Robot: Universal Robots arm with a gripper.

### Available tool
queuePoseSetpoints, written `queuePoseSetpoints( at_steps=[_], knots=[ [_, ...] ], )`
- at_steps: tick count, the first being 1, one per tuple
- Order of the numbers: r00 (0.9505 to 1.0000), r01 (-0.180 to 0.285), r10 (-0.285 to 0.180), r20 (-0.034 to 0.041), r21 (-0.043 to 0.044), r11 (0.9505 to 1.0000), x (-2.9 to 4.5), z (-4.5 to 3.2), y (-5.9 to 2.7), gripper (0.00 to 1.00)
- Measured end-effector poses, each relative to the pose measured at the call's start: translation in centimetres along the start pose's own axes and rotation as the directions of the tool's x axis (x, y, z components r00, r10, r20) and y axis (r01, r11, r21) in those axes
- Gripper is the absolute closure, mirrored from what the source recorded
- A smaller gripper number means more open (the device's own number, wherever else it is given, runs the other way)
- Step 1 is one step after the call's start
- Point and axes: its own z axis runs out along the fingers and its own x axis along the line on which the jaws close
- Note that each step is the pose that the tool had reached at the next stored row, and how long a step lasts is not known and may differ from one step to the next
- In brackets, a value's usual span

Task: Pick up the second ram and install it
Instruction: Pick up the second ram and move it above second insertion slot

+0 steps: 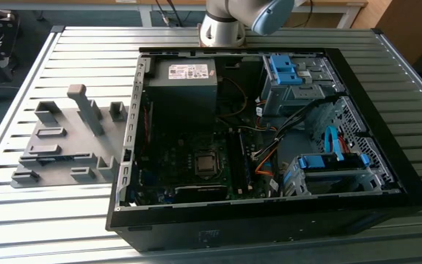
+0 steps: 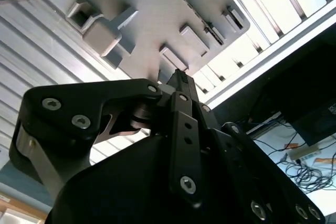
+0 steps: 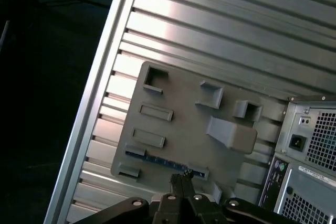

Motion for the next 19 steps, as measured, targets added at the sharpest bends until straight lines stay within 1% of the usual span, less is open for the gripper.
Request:
queuePoseSetpoints(
  at_steps=[4, 9, 14, 19],
  knots=[
    [0.9987, 0.051, -0.051, -0.001, -0.0013, 0.9987, 0.0, 0.04, -0.01, 0.89],
    [0.9941, 0.108, -0.108, -0.002, -0.0028, 0.9941, 0.01, 0.09, -0.04, 0.89],
    [0.9865, 0.164, -0.164, -0.003, -0.0043, 0.9864, 0.02, 0.13, -0.07, 0.89],
    [0.9764, 0.216, -0.216, -0.0036, -0.0058, 0.9764, 0.03, 0.17, -0.11, 0.89]
  ],
)
